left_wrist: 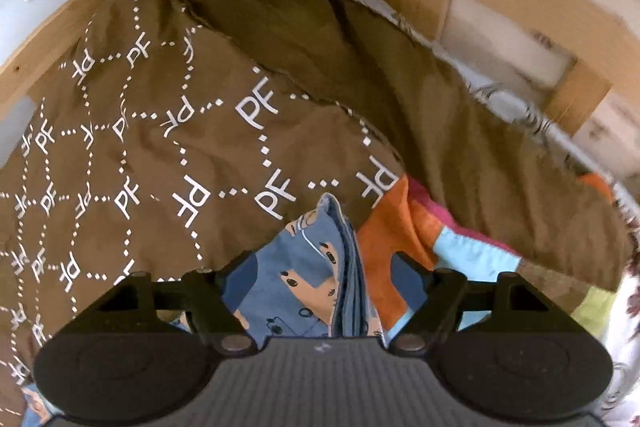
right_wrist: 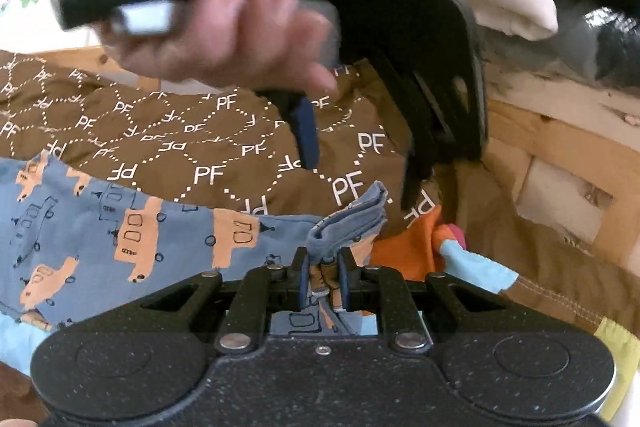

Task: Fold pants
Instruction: 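Lift the gripped edge with both grippers and fold it over the pants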

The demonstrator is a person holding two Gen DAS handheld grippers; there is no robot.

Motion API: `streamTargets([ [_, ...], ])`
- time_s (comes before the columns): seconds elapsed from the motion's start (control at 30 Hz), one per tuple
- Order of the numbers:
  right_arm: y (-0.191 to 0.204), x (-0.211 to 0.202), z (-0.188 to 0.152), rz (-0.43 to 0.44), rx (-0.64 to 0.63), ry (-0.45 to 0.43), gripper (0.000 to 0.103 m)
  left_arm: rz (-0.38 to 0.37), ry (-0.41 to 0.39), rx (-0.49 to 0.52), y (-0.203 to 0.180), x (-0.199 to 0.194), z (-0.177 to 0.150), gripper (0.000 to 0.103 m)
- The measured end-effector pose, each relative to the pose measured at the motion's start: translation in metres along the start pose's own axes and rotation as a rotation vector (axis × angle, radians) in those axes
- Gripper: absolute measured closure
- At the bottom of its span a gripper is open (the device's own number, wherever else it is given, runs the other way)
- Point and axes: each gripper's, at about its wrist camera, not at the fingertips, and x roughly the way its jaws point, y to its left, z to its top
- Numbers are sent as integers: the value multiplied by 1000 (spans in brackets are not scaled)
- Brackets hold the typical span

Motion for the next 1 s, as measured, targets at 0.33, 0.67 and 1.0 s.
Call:
streamTargets([
  [0.33,11,-1,-2,41,-65,-4,87,21,54,-27,8,11,-15,89],
  [0.67,24,-37,4,182,-101,-118,87,-127,-71,-312,94,-41,-91,93],
  [1.0,87,-47,5,410,-193,-99,87,-128,-97,-531,188,-35,-183,93],
])
